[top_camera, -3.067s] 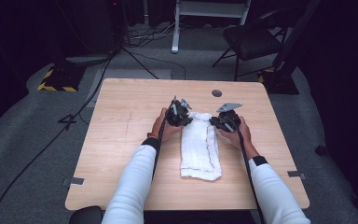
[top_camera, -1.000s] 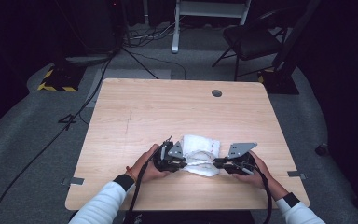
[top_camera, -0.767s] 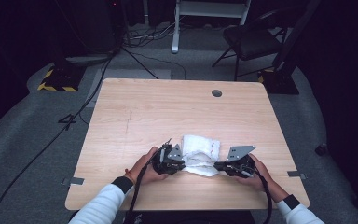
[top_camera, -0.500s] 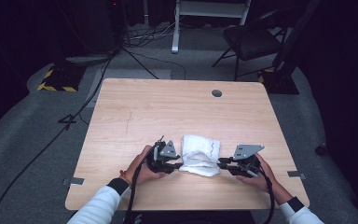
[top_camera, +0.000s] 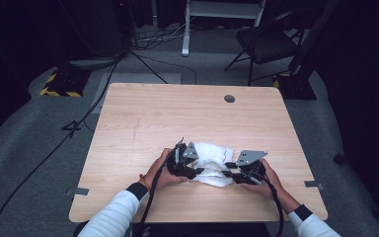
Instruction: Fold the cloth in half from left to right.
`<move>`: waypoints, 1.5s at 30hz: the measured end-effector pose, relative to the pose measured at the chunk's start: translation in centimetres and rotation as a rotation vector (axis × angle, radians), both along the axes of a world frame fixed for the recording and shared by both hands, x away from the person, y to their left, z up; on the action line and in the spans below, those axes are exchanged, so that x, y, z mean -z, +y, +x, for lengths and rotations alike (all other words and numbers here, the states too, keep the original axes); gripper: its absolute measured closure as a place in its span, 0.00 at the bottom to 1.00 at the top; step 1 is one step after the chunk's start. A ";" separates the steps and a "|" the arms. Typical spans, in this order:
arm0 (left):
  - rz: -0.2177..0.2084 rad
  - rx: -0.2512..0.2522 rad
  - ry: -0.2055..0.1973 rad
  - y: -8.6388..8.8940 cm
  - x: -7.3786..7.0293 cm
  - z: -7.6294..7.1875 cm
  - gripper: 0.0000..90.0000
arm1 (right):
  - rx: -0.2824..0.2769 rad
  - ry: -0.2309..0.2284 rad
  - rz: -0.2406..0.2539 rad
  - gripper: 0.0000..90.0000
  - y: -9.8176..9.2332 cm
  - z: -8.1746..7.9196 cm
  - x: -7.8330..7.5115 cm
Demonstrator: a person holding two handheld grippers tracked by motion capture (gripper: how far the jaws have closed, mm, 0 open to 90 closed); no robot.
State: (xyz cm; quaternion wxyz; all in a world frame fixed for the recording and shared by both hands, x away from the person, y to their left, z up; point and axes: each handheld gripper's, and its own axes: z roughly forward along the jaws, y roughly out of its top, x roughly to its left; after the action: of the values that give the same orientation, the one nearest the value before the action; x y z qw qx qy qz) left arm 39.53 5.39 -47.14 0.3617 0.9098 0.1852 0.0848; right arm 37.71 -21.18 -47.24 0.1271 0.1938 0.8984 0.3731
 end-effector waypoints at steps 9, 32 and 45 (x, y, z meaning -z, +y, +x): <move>-0.067 0.055 -0.065 1.6 -1.3 -0.7 0.97 | -0.014 -0.038 0.040 0.91 -1.2 -0.5 -1.1; 0.037 0.077 -0.008 0.4 0.7 -0.7 0.71 | -0.088 0.032 -0.037 0.92 -1.1 -2.3 0.8; 0.038 0.115 -0.017 1.7 0.7 -2.6 0.98 | -0.074 0.029 -0.040 0.91 -1.5 -2.8 0.8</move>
State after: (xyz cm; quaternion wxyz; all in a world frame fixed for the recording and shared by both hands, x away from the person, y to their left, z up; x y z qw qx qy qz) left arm 36.91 7.07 -47.82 0.3502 0.9249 0.1278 0.0751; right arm 34.93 -22.65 -48.09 0.1041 0.1630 0.9140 0.3568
